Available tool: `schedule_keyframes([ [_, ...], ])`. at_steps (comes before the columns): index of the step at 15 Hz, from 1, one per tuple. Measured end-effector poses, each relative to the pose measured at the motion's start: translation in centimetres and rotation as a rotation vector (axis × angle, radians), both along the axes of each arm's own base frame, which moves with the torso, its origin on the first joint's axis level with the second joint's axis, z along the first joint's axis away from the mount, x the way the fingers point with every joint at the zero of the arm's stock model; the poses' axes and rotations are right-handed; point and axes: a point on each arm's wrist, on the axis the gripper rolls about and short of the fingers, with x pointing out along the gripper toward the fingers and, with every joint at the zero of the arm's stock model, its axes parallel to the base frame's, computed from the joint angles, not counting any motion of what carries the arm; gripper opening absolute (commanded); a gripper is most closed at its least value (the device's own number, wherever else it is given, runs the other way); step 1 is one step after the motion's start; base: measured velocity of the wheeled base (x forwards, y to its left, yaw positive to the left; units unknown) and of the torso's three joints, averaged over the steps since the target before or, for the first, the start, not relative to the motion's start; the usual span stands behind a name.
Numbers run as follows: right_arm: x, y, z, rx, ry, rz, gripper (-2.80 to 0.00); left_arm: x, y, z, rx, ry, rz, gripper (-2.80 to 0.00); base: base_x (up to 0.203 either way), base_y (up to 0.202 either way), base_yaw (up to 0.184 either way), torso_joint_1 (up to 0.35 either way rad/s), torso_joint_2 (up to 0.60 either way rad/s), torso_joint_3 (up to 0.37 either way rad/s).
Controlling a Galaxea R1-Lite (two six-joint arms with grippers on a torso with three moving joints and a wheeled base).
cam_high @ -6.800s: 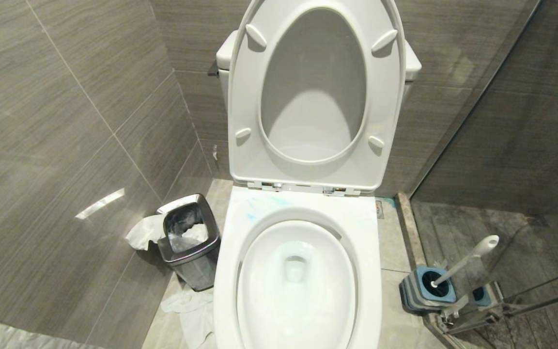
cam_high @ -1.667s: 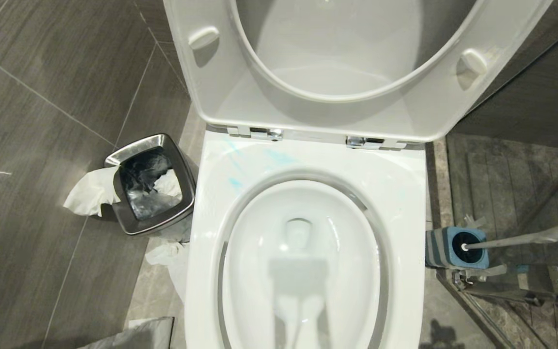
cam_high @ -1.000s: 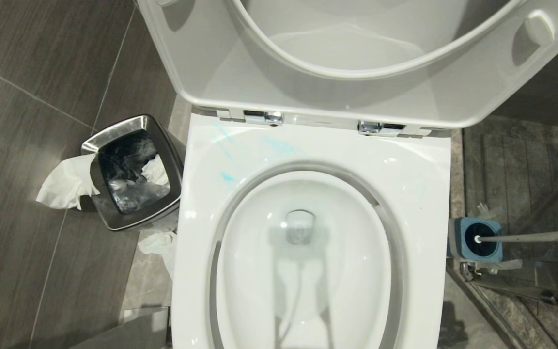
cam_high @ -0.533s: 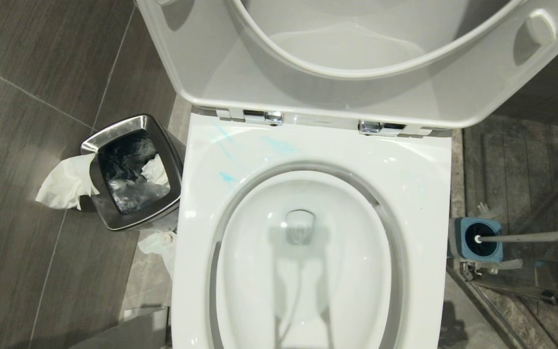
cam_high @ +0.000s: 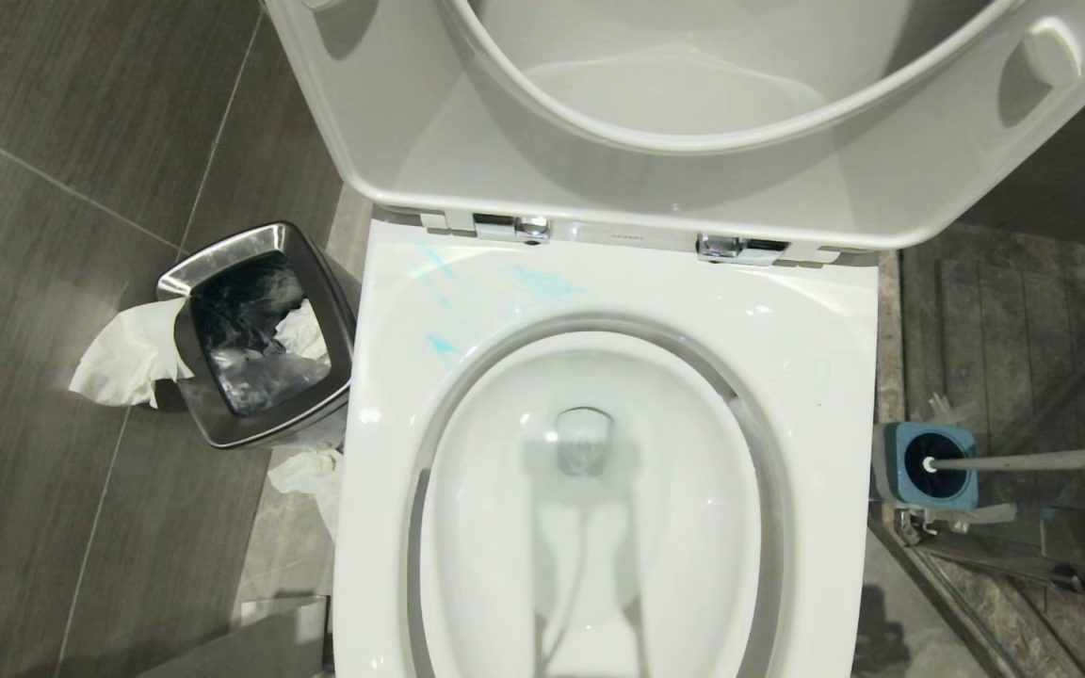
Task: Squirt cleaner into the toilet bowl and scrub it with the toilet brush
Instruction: Pour in the cleaning agent
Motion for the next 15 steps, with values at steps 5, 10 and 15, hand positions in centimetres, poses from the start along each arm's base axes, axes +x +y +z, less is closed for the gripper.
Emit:
schedule_keyframes([
  [5, -0.1, 0.0, 1.8, 0.003, 0.076, 0.0, -2.8, 0.0, 0.0, 0.0, 0.0, 0.0, 0.0, -2.8, 0.0, 0.0, 0.0, 0.0, 0.0, 0.0],
  [10, 1.5, 0.1, 7.4, 0.042, 0.406, 0.047, -2.8, 0.0, 0.0, 0.0, 0.001, 0.0, 0.0, -2.8, 0.0, 0.0, 0.0, 0.0, 0.0, 0.0],
  [15, 10.9, 0.4, 9.5, 0.019, 0.611, 0.11, -2.8, 0.0, 0.0, 0.0, 0.001, 0.0, 0.0, -2.8, 0.0, 0.0, 0.0, 0.0, 0.0, 0.0],
])
